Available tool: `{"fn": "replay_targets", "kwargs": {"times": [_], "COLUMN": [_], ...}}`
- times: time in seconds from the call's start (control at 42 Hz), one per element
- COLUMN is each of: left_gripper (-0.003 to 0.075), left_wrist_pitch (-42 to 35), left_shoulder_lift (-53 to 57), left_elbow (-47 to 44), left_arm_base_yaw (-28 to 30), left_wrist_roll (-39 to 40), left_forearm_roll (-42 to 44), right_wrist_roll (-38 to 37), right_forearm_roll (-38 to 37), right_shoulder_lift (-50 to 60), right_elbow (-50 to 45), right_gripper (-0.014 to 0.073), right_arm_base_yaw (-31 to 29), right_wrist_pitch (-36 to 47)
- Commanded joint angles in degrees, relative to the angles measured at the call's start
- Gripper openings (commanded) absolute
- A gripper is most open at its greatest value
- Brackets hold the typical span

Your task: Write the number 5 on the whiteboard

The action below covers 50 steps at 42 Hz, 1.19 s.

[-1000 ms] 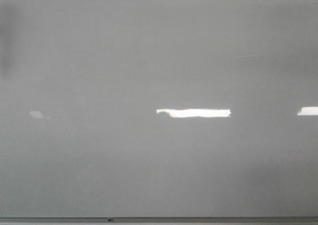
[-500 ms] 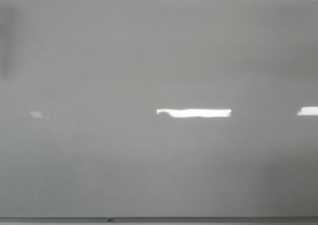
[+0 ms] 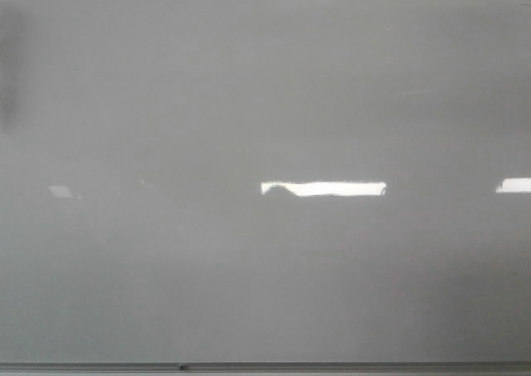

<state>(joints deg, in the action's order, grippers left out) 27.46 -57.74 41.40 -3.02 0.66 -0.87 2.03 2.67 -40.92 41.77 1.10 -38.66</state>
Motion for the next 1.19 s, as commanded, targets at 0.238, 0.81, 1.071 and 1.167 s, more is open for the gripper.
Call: {"fn": "replay_targets", "kwargs": {"times": [0.238,0.81,1.071,1.167], "left_gripper": [0.0545,0.0545,0.0545,0.0544], "left_wrist_pitch": [-6.65,-12.84,-16.08,-16.55], "left_shoulder_lift": [-11.08,-22.48,-25.39,-25.91], "left_elbow": [9.87,15.46,15.46,15.46], "left_arm_base_yaw": [-0.44,-0.44,-0.44,-0.44], "left_wrist_roll": [0.01,0.01,0.01,0.01], "left_forearm_roll": [-0.95,-2.12,-2.12,-2.12], "right_wrist_roll": [0.68,0.68,0.68,0.68], "right_forearm_roll": [-0.68,-0.68,-0.68,-0.68], "right_shoulder_lift": [-0.14,-0.14,-0.14,-0.14], "right_elbow": [1.75,1.75,1.75,1.75], "right_gripper": [0.0507,0.0507,0.0507,0.0507], "right_arm_base_yaw": [0.04,0.04,0.04,0.04], "right_wrist_pitch": [4.1,4.04,3.99,3.99]}}
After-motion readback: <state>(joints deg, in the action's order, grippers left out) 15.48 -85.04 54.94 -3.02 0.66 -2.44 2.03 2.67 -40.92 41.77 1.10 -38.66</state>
